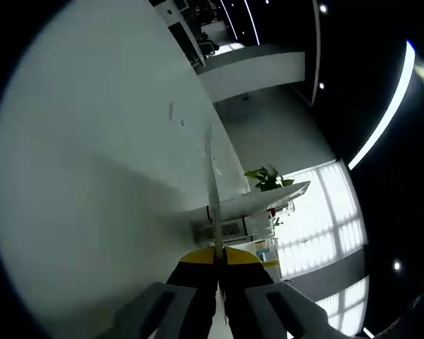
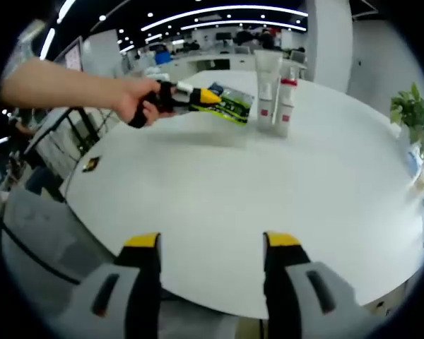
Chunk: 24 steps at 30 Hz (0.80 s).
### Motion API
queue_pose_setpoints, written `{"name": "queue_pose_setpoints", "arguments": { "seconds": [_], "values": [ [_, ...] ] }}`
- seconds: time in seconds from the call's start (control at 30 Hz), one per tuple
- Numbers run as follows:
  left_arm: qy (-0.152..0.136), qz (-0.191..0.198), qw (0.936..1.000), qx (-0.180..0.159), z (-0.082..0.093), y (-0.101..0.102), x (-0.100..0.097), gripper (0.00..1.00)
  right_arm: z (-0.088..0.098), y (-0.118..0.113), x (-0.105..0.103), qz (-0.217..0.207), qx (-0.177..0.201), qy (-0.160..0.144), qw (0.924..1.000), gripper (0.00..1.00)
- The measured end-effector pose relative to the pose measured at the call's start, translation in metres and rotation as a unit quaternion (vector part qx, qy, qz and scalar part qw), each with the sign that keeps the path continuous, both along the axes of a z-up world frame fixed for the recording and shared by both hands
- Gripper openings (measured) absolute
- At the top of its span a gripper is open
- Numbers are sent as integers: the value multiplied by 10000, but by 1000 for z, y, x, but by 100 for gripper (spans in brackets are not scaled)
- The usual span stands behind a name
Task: Arrange the skincare products in the storage area until every visible bottle or jar stands upright without overlapping.
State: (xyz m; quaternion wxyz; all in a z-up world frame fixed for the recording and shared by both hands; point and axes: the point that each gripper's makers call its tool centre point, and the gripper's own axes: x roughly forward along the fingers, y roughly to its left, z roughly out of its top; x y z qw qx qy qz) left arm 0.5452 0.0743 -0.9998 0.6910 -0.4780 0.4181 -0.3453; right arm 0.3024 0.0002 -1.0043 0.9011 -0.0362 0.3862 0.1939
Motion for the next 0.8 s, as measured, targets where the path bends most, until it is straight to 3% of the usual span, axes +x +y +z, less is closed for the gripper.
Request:
{"name": "queue_pose_setpoints", "arguments": {
  "seconds": [0.3,0.53,0.8],
  "values": [
    [235,-12,9992,334,-15,-7,7,1,1,0,1,-25,26,-24,10000,56],
    [286,-103,9964,793,-30,-5,4,2,1,0,0,-32,41,-15,10000,56],
    [354,-65,9952,905,-33,-3,8,2,0,0,1,-39,39,-13,10000,56]
  ]
}}
